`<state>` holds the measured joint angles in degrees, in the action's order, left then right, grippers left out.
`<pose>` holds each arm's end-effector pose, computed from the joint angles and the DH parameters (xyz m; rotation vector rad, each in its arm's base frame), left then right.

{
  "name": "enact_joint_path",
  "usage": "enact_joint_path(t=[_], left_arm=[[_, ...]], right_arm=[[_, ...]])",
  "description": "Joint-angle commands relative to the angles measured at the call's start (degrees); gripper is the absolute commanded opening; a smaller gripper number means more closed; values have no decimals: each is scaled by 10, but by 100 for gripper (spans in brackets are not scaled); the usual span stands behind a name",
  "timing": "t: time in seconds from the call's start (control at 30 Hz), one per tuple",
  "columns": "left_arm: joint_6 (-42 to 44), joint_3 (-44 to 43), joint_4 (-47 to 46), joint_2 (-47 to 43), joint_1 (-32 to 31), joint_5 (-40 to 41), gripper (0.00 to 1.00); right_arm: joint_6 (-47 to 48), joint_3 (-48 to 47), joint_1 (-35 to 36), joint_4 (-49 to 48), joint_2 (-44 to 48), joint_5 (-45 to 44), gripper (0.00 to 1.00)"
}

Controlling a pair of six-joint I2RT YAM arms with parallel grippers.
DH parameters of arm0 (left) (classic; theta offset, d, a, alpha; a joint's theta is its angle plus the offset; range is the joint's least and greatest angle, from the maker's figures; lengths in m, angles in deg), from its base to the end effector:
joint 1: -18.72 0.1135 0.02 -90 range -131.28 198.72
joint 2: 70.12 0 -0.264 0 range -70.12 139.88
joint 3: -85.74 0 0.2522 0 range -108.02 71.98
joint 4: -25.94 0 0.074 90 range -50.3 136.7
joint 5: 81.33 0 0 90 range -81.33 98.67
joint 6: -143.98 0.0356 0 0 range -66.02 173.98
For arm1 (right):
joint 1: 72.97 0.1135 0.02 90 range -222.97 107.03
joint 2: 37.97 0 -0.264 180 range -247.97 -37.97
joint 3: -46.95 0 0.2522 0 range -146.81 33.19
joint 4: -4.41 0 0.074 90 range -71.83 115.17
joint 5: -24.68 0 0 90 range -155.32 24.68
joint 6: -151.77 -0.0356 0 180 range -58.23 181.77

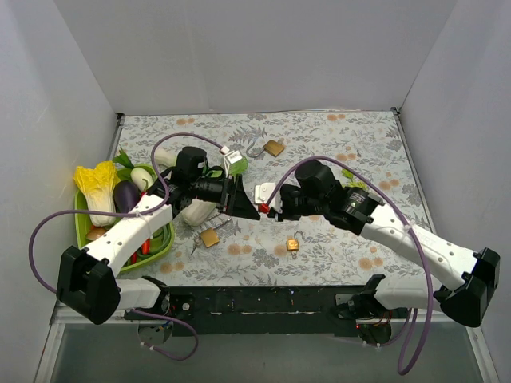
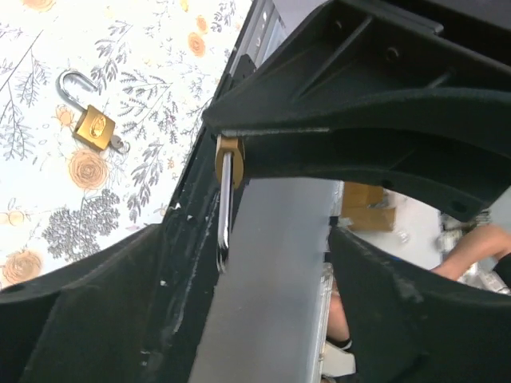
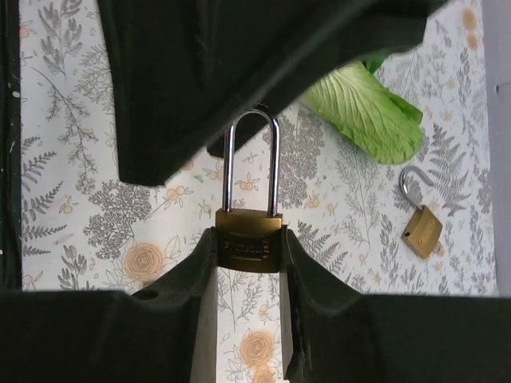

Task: Lock with the key
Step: Place the lock at the center of the board.

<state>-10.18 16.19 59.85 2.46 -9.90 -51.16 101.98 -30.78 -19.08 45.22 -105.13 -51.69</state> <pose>0.2190 -0.1546 0.2968 0.0745 -2.4471 1.7844 0.1460 0.2144 0.3484 -1.6365 1.3262 0.3932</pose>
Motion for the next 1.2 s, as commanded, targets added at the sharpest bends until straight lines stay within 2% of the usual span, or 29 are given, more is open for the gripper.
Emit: enact_joint_path(t=[0.0, 0.03, 0.13, 0.2, 0.23, 0.33, 0.5, 0.63, 0.83, 1.17], left_arm=[[-3, -1, -9, -29, 45, -13, 91], [-10, -2, -14, -31, 78, -10, 98], [-21, -15, -37, -46, 139, 10, 98], [-23, -27, -39, -51, 162, 30, 98], [-21, -36, -31, -49, 174, 75, 98], [-14, -73, 4, -39, 182, 161, 98], [-43, -70, -23, -43, 184, 176, 98], [-54, -52, -44, -43, 184, 161, 98], [-59, -42, -55, -41, 184, 155, 98], [-81, -43, -69, -31, 184, 150, 98]], right_arm=[[-49, -32, -80, -12, -20, 4, 1], [-61, -41, -110, -5, -40, 18, 1], [-106, -78, -224, 6, -93, 49, 1], [-134, -103, -288, 10, -126, 28, 1], [-144, -113, -308, 16, -164, 20, 1], [-202, -163, -384, 25, -248, -11, 1], [-279, -266, -476, 42, -371, -52, 1], [-290, -323, -500, 40, -451, -76, 1], [-295, -371, -517, 23, -521, -93, 1], [-322, -379, -526, -9, -571, -127, 2]])
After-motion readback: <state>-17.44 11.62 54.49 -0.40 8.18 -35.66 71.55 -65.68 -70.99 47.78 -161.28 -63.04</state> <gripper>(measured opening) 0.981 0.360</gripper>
